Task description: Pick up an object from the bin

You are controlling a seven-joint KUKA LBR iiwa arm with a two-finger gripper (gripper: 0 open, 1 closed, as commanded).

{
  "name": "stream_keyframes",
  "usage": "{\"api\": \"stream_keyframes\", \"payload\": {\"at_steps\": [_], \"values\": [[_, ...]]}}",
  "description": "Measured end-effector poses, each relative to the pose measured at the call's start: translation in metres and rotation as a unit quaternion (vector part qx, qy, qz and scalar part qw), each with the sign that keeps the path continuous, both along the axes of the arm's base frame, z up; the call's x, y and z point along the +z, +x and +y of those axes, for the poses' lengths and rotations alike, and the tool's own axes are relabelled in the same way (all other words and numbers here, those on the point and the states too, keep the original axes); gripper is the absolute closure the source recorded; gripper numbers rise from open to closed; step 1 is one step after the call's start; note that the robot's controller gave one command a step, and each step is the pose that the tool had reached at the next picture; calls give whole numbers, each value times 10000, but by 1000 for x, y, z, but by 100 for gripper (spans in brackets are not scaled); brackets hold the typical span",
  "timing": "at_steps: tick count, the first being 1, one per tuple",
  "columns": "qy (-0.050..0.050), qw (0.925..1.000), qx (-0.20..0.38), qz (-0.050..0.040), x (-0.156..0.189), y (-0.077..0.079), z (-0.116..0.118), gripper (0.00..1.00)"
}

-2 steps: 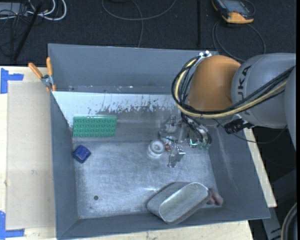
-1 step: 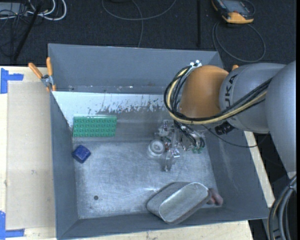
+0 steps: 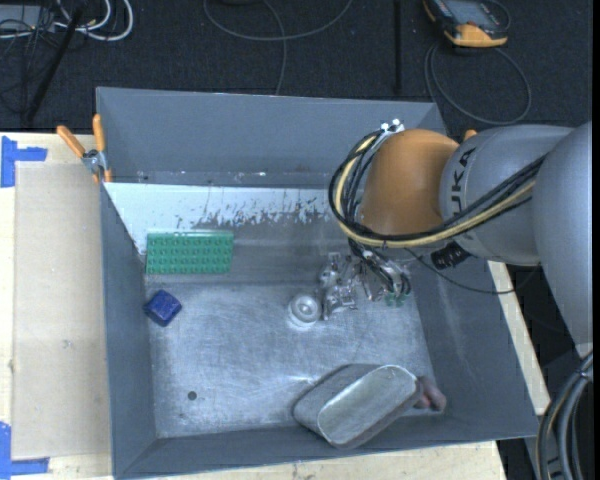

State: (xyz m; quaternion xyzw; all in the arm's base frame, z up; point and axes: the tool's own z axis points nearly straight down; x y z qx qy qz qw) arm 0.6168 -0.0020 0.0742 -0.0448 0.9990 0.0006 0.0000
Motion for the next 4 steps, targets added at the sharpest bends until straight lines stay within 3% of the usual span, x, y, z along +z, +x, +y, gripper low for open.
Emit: {"api": "stream_keyframes", "payload": {"at_steps": [1,2,3,4], "values": [[-8,9999,100,-51,214,-4,-4,100],[-5,10000,94,-11,209,-5,-4,0],[3,9987,501,52,80,-53,34,0],[-5,9951,986,-22,57,-93,31,0]]}}
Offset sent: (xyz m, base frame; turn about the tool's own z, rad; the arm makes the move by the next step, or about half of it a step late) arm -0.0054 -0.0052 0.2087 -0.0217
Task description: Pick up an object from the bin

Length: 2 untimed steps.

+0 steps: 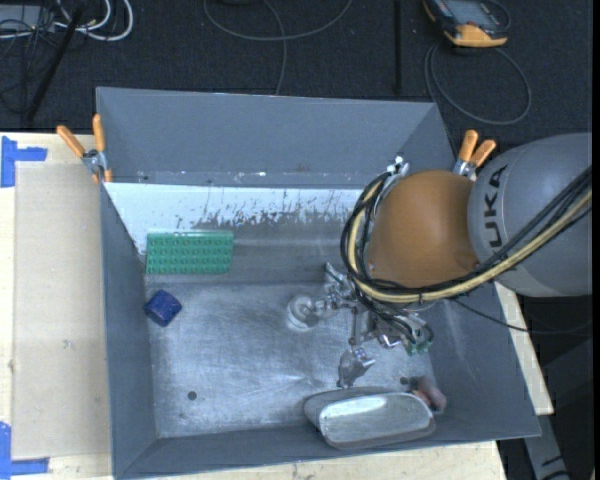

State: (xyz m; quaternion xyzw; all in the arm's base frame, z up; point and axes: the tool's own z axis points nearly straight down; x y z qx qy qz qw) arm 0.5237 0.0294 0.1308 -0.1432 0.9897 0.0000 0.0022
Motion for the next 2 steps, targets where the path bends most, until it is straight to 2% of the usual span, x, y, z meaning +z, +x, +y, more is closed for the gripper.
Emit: {"api": "stream_keyframes", "payload": {"at_steps": [1,2], "values": [[-8,9982,606,5,77,-52,-20,0],[4,10000,-38,16,30,20,-11,0]]}}
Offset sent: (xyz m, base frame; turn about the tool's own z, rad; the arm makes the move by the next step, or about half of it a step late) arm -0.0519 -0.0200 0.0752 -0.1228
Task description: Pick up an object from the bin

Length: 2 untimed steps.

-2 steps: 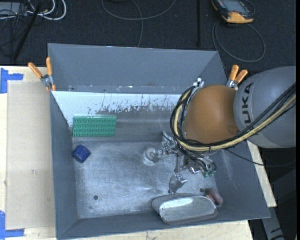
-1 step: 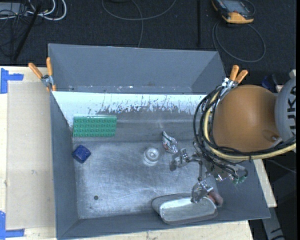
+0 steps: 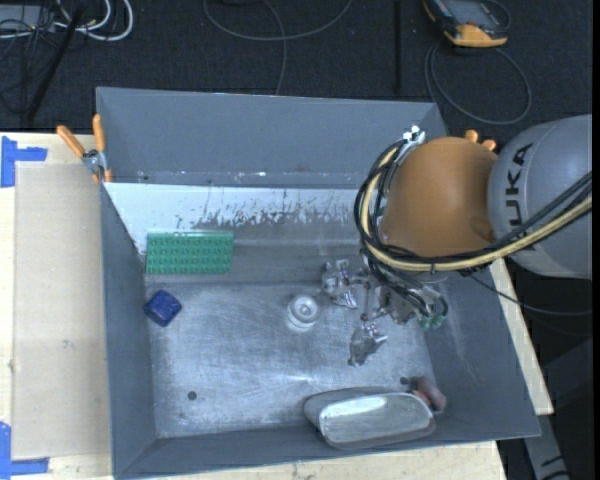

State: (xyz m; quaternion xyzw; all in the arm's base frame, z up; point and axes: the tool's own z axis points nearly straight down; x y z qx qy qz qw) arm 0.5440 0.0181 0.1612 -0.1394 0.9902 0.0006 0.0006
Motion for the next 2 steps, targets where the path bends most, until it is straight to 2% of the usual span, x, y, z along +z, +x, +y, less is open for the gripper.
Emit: {"api": "stream_keyframes", "payload": {"at_steps": [1,2], "values": [[9,9982,593,-11,-92,67,-58,0],[-13,9845,1752,-48,-88,27,-42,0]]}}
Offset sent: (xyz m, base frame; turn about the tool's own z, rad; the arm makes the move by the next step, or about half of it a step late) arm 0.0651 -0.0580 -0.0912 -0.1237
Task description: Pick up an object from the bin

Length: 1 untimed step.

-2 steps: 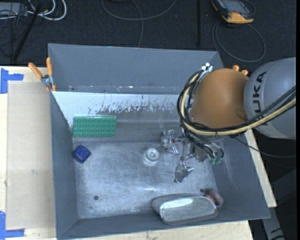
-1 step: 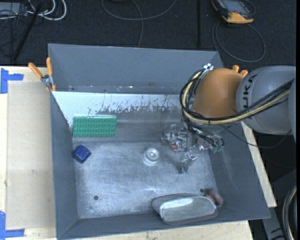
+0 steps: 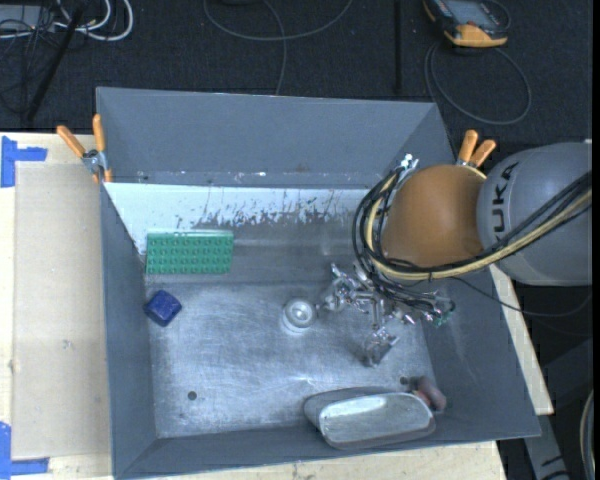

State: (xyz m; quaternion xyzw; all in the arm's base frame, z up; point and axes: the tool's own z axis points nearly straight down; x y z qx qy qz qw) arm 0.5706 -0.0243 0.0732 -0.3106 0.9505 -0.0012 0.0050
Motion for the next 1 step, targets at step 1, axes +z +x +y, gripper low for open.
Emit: {"api": "stream_keyframes", "payload": {"at_steps": [1], "values": [[-3,10000,-34,25,126,-59,-4,0]]}}
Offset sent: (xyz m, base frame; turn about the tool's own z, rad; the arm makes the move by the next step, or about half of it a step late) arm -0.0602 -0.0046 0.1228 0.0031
